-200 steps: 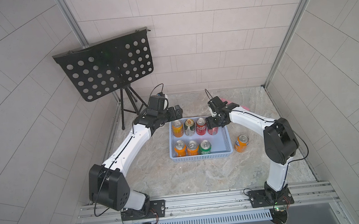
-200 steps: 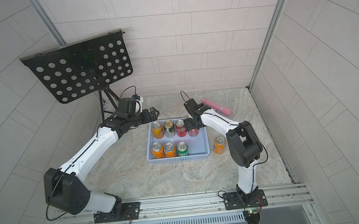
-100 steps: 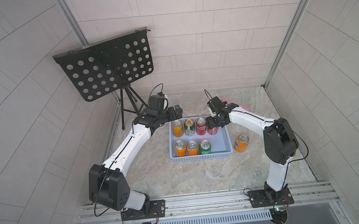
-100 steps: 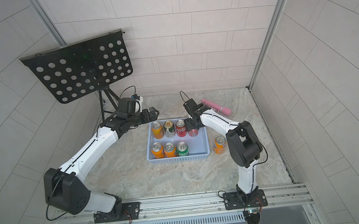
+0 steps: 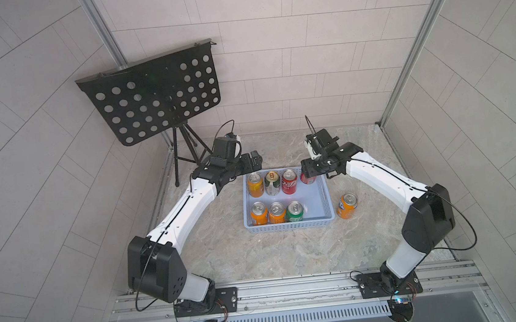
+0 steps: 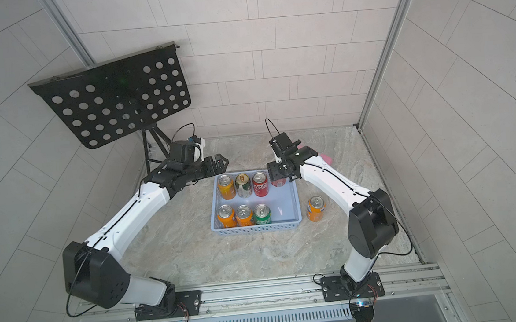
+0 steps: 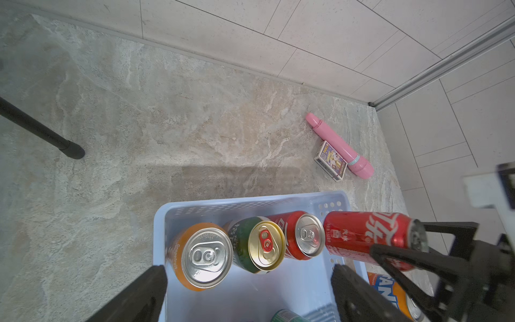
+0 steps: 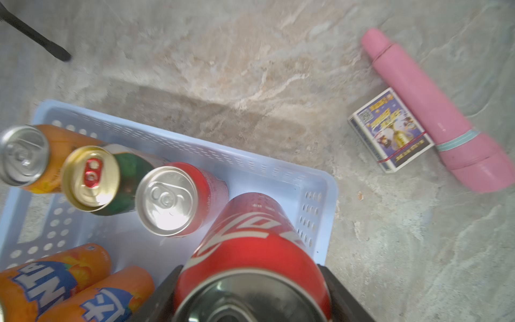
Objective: Take out the drinks from the basket
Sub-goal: Pick up the drink from the basket, then place the drink at the center of the board.
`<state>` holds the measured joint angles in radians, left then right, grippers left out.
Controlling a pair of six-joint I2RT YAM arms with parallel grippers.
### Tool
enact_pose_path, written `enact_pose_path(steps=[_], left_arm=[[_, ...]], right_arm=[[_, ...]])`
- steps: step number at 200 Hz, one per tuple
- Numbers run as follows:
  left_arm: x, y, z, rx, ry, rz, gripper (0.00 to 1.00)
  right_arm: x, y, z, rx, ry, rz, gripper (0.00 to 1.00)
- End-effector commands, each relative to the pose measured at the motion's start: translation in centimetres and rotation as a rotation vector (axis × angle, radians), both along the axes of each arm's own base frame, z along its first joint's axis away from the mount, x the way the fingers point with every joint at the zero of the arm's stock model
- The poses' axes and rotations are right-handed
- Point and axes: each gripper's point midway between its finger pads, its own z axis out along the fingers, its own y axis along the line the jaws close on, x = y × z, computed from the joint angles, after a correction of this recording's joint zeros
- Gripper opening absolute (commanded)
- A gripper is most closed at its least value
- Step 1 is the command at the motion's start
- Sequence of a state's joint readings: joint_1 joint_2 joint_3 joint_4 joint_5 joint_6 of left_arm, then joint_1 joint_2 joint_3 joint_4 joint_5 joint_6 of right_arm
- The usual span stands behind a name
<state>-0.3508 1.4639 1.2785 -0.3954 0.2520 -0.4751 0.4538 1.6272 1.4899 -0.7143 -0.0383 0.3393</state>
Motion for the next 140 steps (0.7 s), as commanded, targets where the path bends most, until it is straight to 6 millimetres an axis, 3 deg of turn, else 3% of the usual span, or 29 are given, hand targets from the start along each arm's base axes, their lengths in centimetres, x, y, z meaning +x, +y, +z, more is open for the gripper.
enact_pose_path(steps=[1,30,54,78,140], left_arm=[[-0.2,0.0,0.9,-0.014,-0.022,-0.011,1.00],[-0.2,0.0,1.0,-0.018,-0.024,-0.015,1.00],[-0.2,-0.1,1.1,-0.020,-0.027,-0.017,1.00],[-0.4,0.1,1.6,-0.010,-0.043,-0.020,1.00],[-2.0,1.8,1.4,0.054,-0.082,0.001,1.00]], right_arm=[[0.1,-2.0,5.6,-0.002,-0.129,-0.042,0.35],[-0.5,-5.4,7.2,-0.043,-0.156,-0.114,0.35],[-0.8,-7.9,6.7,-0.066,-0.149,-0.158,0.36],[-0.8,-8.9,4.6,-0.099,-0.107,-0.169,0.36],[0.1,-8.5,-1.3,-0.096,-0.013,-0.182,0.35]])
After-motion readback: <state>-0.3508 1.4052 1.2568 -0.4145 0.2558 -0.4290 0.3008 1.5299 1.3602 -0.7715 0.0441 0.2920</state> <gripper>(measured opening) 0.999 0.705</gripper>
